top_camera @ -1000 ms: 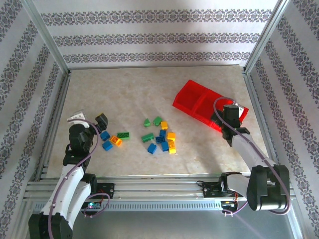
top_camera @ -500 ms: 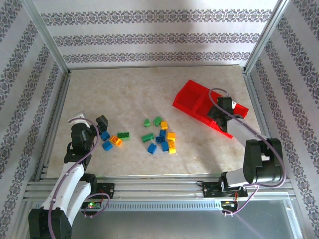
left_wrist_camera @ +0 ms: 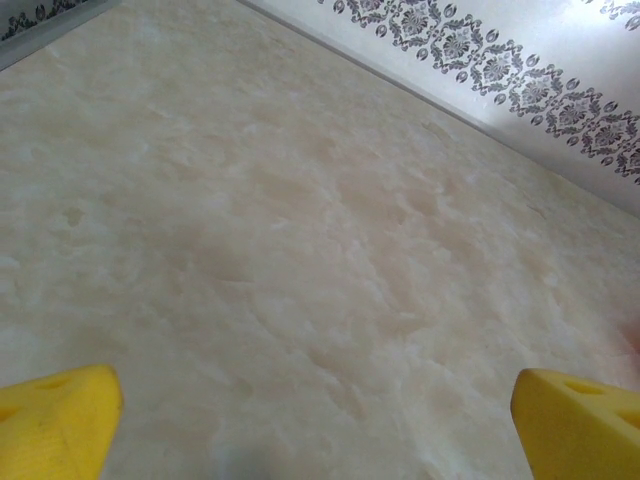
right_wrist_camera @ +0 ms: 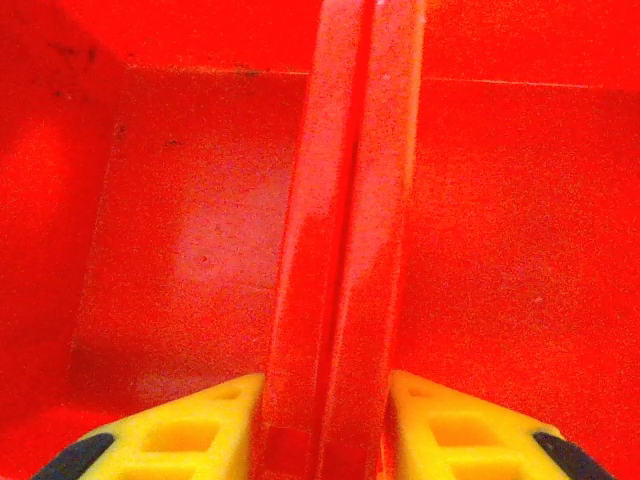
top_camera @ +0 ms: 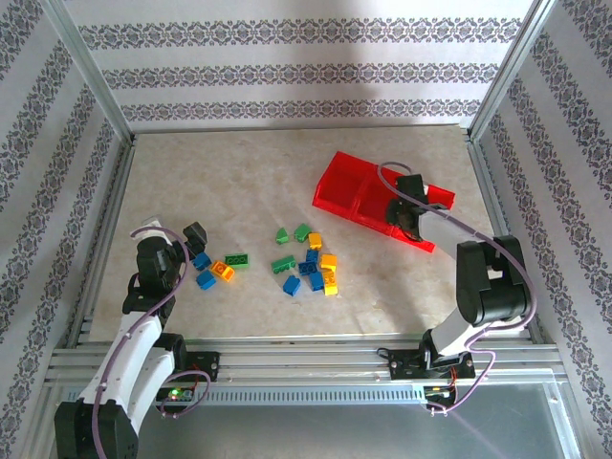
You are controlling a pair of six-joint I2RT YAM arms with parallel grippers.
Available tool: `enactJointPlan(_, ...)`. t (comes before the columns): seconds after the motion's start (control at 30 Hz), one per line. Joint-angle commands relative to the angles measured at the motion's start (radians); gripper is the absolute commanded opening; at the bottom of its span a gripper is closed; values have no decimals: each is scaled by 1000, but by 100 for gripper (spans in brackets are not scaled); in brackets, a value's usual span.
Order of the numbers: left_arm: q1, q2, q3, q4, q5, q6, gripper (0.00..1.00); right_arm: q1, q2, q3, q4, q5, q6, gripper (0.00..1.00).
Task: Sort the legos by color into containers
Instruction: Move the container to the top-center of the table.
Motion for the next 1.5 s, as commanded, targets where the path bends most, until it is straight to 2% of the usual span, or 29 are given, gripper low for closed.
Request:
enactJointPlan(0.0,-9,-21,18,-28,-14,3,100,42,49,70,-57,-37,-90,30)
enactJointPlan(0.43,-9,-46,16,-62,-11,-1,100,183,226,286,-149,-30,-99,30)
enactJointPlan(1.13,-9,-10,15,-75,28,-13,100,269,363,472,-218,-57,19,30)
enactJointPlan(1.3,-9,-13,16,-88,29,-5,100,290,383,507,-231,-53,18,36)
enactJointPlan(1.47,-8,-14,20,-106,28,-5,100,294,363,524,-247,-43,2,48)
